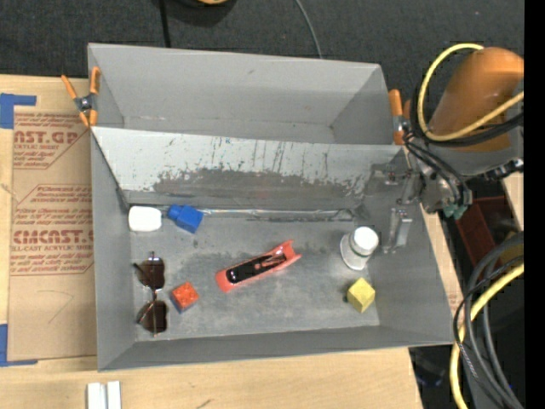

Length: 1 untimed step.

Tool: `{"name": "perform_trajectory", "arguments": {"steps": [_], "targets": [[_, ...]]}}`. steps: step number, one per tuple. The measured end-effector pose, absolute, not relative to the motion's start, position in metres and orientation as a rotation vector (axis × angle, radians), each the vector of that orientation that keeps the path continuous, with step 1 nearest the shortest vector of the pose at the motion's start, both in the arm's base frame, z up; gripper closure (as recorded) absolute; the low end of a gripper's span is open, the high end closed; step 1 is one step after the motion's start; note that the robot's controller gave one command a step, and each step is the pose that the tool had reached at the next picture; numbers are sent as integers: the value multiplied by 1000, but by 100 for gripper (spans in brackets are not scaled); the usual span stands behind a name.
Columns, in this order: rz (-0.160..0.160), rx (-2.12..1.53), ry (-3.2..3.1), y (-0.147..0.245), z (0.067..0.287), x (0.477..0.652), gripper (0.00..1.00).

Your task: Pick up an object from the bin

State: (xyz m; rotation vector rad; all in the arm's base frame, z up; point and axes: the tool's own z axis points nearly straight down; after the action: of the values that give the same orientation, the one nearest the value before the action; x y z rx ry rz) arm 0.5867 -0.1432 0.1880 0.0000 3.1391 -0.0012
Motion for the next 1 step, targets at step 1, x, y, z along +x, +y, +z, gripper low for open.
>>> {"name": "perform_trajectory", "arguments": {"steps": [1], "targets": [[-3, -73, 3135, -147, 138, 565, 0]]}}
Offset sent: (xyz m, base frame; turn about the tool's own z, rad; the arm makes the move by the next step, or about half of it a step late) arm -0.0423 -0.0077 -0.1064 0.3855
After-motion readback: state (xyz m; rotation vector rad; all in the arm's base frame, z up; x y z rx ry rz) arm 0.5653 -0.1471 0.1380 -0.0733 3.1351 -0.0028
